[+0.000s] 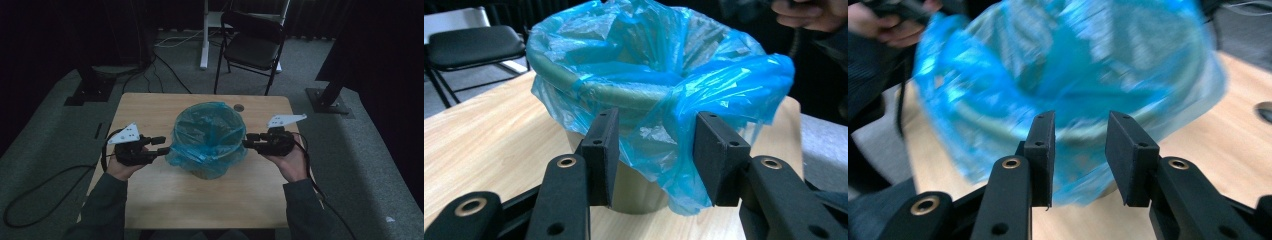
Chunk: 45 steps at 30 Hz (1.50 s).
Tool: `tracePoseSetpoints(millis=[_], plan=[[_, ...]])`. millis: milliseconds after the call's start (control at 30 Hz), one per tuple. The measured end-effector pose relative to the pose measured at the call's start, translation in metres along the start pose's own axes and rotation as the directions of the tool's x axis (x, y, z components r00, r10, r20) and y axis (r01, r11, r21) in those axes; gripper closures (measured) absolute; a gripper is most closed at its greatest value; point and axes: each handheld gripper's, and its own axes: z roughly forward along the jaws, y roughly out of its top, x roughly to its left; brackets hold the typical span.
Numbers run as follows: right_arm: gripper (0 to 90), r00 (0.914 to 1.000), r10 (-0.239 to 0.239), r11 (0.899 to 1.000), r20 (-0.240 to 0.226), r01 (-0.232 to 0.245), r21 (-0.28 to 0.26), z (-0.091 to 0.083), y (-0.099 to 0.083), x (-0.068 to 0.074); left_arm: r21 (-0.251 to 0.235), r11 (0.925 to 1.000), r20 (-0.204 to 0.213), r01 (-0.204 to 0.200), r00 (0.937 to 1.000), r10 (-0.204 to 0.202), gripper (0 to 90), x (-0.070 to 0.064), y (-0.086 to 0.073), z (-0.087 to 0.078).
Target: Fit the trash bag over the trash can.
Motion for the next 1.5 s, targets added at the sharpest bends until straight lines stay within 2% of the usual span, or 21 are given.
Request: tracePoseSetpoints(millis=[133,167,267,300,400,533,567,667,733,800,833,867,933,1000,1033,1100,1133,1267,1367,1400,1500], plan=[[63.5,0.9990,0.023,1.000,0.040,-0.022,-0.016,0.003,0.004,-0.009,0.018,0.9992,0.025,-0.035,0.9991,0.034,53.5,-0.006,-0.004,-0.003],[62.9,0.9986,0.024,1.000,0.048,-0.023,-0.018,0.004,0.005,-0.010,0.032,0.9980,0.054,-0.054,0.9972,0.052,52.7,-0.010,-0.007,-0.004],[61.8,0.9978,0.026,1.000,0.060,-0.025,-0.017,0.006,0.006,-0.012,0.046,0.9962,0.072,-0.074,0.9949,0.071,49.9,-0.014,-0.009,-0.004],[60.1,0.9970,0.029,0.999,0.072,-0.028,-0.015,0.008,0.007,-0.014,0.057,0.9939,0.095,-0.094,0.9916,0.088,49.0,-0.017,-0.010,-0.005],[59.9,0.9957,0.031,0.999,0.088,-0.030,-0.014,0.011,0.008,-0.016,0.054,0.9932,0.084,-0.103,0.9916,0.098,46.8,-0.018,-0.010,-0.006],[60.1,0.9946,0.038,0.999,0.096,-0.036,-0.020,0.013,0.009,-0.018,0.017,0.9980,0.040,-0.061,0.9974,0.060,47.9,-0.010,-0.004,-0.010],[61.2,0.9939,0.041,0.999,0.102,-0.039,-0.023,0.015,0.011,-0.020,-0.010,0.9994,0.022,-0.034,0.9992,0.034,48.4,-0.005,-0.001,-0.010],[62.3,0.9931,0.046,0.999,0.108,-0.044,-0.026,0.017,0.013,-0.023,-0.029,0.9996,-0.014,-0.005,0.9999,0.005,49.4,0.000,0.003,-0.007],[64.4,0.9915,0.061,0.998,0.115,-0.057,-0.033,0.021,0.017,-0.028,-0.053,0.9979,-0.053,0.037,0.9978,-0.040,50.4,0.007,0.010,0.001],[65.2,0.9908,0.065,0.997,0.118,-0.061,-0.037,0.023,0.019,-0.029,-0.066,0.9966,-0.054,0.050,0.9971,-0.053,50.3,0.010,0.012,0.004],[66.8,0.9897,0.076,0.997,0.122,-0.071,-0.044,0.028,0.023,-0.032,-0.070,0.9934,-0.108,0.090,0.9893,-0.098,50.3,0.015,0.016,0.012],[66.8,0.9897,0.076,0.997,0.122,-0.071,-0.044,0.028,0.023,-0.032,-0.070,0.9934,-0.108,0.090,0.9893,-0.098,50.6,0.015,0.016,0.012],[67.9,0.9869,0.089,0.995,0.135,-0.083,-0.047,0.036,0.028,-0.037,-0.083,0.9856,-0.129,0.148,0.9791,-0.157,53.1,0.024,0.019,0.023],[69.0,0.9848,0.100,0.994,0.142,-0.094,-0.048,0.041,0.031,-0.041,-0.079,0.9838,-0.135,0.161,0.9760,-0.171,55.4,0.026,0.020,0.026],[69.6,0.9842,0.103,0.994,0.144,-0.097,-0.045,0.044,0.032,-0.042,-0.081,0.9792,-0.154,0.186,0.9682,-0.197,56.5,0.029,0.021,0.033],[69.6,0.9829,0.112,0.993,0.146,-0.107,-0.043,0.046,0.033,-0.044,-0.081,0.9792,-0.154,0.186,0.9682,-0.197,57.5,0.029,0.021,0.033],[71.8,0.9801,0.122,0.992,0.156,-0.117,-0.041,0.050,0.035,-0.048,-0.080,0.9735,-0.154,0.215,0.9622,-0.225,59.6,0.034,0.022,0.041],[76.9,0.9757,0.157,0.988,0.153,-0.152,-0.039,0.054,0.035,-0.055,-0.077,0.9708,-0.150,0.227,0.9601,-0.236,65.9,0.036,0.025,0.049],[79.2,0.9748,0.156,0.988,0.159,-0.153,-0.032,0.055,0.034,-0.055,-0.068,0.9717,-0.160,0.226,0.9589,-0.234,70.6,0.038,0.026,0.052],[80.5,0.9745,0.155,0.988,0.162,-0.151,-0.037,0.054,0.034,-0.054,-0.077,0.9680,-0.163,0.239,0.9548,-0.249,71.8,0.040,0.027,0.054],[84.8,0.9742,0.163,0.986,0.156,-0.156,-0.056,0.051,0.035,-0.054,-0.084,0.9648,-0.164,0.249,0.9515,-0.260,74.4,0.043,0.027,0.056]])
